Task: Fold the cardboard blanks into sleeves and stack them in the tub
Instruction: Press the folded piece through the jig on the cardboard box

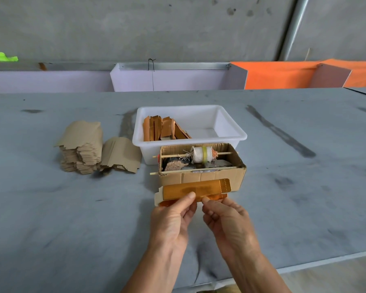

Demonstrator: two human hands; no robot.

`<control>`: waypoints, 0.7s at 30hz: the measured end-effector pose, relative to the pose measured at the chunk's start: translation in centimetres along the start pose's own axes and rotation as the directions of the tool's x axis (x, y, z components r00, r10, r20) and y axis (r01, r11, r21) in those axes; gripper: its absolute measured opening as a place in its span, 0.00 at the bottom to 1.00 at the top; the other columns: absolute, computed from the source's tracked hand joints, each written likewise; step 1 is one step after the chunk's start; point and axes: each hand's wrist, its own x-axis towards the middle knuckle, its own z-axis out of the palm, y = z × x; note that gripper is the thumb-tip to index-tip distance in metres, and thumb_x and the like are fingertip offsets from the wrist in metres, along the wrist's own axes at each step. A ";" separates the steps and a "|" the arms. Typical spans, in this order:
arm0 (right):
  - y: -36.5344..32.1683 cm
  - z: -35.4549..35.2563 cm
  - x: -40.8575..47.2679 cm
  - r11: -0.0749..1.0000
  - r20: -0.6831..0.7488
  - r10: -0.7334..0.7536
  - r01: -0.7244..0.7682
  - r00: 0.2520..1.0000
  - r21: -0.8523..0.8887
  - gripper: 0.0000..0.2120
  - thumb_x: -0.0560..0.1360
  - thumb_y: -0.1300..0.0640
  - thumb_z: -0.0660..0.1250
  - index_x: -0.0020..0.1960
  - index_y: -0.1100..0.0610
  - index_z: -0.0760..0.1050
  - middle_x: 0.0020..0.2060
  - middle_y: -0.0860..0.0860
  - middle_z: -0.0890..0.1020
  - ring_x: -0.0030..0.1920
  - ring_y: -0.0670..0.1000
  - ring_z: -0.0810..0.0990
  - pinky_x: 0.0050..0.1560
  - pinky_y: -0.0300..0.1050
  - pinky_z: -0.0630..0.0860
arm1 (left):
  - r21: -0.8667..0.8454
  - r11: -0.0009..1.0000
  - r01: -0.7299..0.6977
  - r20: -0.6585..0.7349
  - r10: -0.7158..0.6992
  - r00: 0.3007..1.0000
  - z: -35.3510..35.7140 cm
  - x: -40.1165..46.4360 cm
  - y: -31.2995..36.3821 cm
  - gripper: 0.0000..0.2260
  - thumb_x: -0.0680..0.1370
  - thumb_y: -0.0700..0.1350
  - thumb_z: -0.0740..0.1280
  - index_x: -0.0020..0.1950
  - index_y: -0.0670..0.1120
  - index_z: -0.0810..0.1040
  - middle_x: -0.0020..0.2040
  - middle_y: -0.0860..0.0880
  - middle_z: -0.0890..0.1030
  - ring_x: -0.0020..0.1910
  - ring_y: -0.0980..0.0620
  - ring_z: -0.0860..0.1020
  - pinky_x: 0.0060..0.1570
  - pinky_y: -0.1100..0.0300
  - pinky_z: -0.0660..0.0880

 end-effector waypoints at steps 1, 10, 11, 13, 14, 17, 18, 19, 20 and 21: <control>-0.2 -0.2 0.0 1.000 -0.001 0.000 0.000 1.000 -0.014 0.13 0.68 0.70 0.69 0.29 0.57 0.79 0.26 0.51 0.76 0.27 0.45 0.73 0.34 0.40 0.71 | -0.010 1.000 0.010 -0.011 -0.010 1.000 -0.1 0.1 0.2 0.11 0.68 0.27 0.68 0.43 0.42 0.78 0.34 0.46 0.83 0.32 0.51 0.83 0.30 0.62 0.78; -0.6 -0.4 0.5 0.998 0.088 0.057 -0.057 0.994 -0.006 0.04 0.62 0.63 0.72 0.35 0.56 0.80 0.30 0.50 0.79 0.31 0.45 0.77 0.34 0.39 0.74 | 0.250 0.923 -0.292 0.119 0.271 0.955 -1.2 0.0 0.1 0.13 0.57 0.30 0.76 0.31 0.46 0.79 0.34 0.48 0.82 0.37 0.51 0.81 0.39 0.62 0.77; -0.8 -0.5 0.7 0.998 0.094 0.062 -0.064 0.994 0.016 0.04 0.62 0.65 0.71 0.36 0.57 0.80 0.30 0.51 0.80 0.31 0.46 0.78 0.33 0.37 0.74 | 0.336 0.847 -0.411 0.195 0.365 0.910 -1.3 -0.1 0.0 0.13 0.60 0.29 0.76 0.30 0.47 0.80 0.34 0.49 0.83 0.37 0.54 0.81 0.39 0.65 0.76; -1.2 -0.8 1.1 0.994 0.106 0.051 -0.061 0.993 0.095 0.08 0.61 0.68 0.68 0.37 0.59 0.80 0.34 0.52 0.82 0.33 0.46 0.79 0.33 0.37 0.75 | 0.477 0.565 -0.674 0.397 0.546 0.738 -1.7 -0.1 0.0 0.15 0.64 0.26 0.74 0.32 0.46 0.80 0.39 0.49 0.82 0.40 0.55 0.80 0.41 0.66 0.75; -1.4 -0.9 1.3 0.990 0.114 0.040 -0.054 0.993 0.127 0.10 0.60 0.70 0.67 0.36 0.58 0.81 0.36 0.53 0.83 0.35 0.47 0.81 0.36 0.38 0.76 | 0.511 0.386 -0.768 0.490 0.604 0.629 -1.9 0.0 0.1 0.16 0.64 0.25 0.74 0.32 0.47 0.79 0.42 0.50 0.81 0.43 0.55 0.79 0.42 0.66 0.75; -1.8 -1.1 1.5 0.986 0.168 -0.010 -0.019 0.986 0.168 0.15 0.59 0.73 0.64 0.31 0.56 0.82 0.37 0.53 0.84 0.40 0.47 0.84 0.41 0.42 0.79 | 0.518 0.036 -0.854 0.628 0.662 0.409 -2.4 0.4 0.2 0.14 0.63 0.25 0.73 0.32 0.44 0.78 0.45 0.48 0.77 0.46 0.57 0.76 0.45 0.68 0.72; -1.8 -1.2 1.5 0.985 0.182 -0.022 -0.010 0.983 0.175 0.15 0.59 0.74 0.64 0.30 0.56 0.82 0.36 0.53 0.84 0.40 0.48 0.84 0.41 0.42 0.80 | 0.515 -0.021 -0.857 0.648 0.665 0.372 -2.5 0.5 0.1 0.12 0.63 0.26 0.72 0.31 0.43 0.78 0.45 0.48 0.77 0.46 0.57 0.75 0.45 0.68 0.72; -1.8 -1.2 1.5 0.984 0.191 -0.031 -0.004 0.981 0.180 0.15 0.59 0.74 0.64 0.30 0.56 0.82 0.36 0.53 0.84 0.40 0.48 0.84 0.40 0.42 0.81 | 0.512 -0.064 -0.856 0.661 0.666 0.346 -2.5 0.4 0.1 0.10 0.63 0.28 0.71 0.31 0.42 0.78 0.46 0.48 0.77 0.46 0.55 0.75 0.45 0.67 0.73; -1.8 -1.3 1.6 0.983 0.198 -0.038 0.002 0.980 0.181 0.14 0.59 0.73 0.65 0.31 0.57 0.82 0.36 0.54 0.84 0.39 0.49 0.84 0.40 0.43 0.81 | 0.513 -0.097 -0.853 0.670 0.667 0.327 -2.4 0.4 0.0 0.09 0.63 0.29 0.70 0.31 0.42 0.78 0.46 0.48 0.77 0.46 0.54 0.75 0.44 0.65 0.73; -1.8 -1.3 1.7 0.984 0.203 -0.042 0.006 0.978 0.178 0.13 0.59 0.73 0.65 0.31 0.57 0.82 0.36 0.54 0.84 0.39 0.49 0.84 0.40 0.43 0.81 | 0.512 -0.120 -0.850 0.676 0.666 0.314 -2.4 0.4 -0.1 0.08 0.64 0.29 0.70 0.31 0.42 0.78 0.45 0.48 0.77 0.45 0.53 0.75 0.43 0.65 0.73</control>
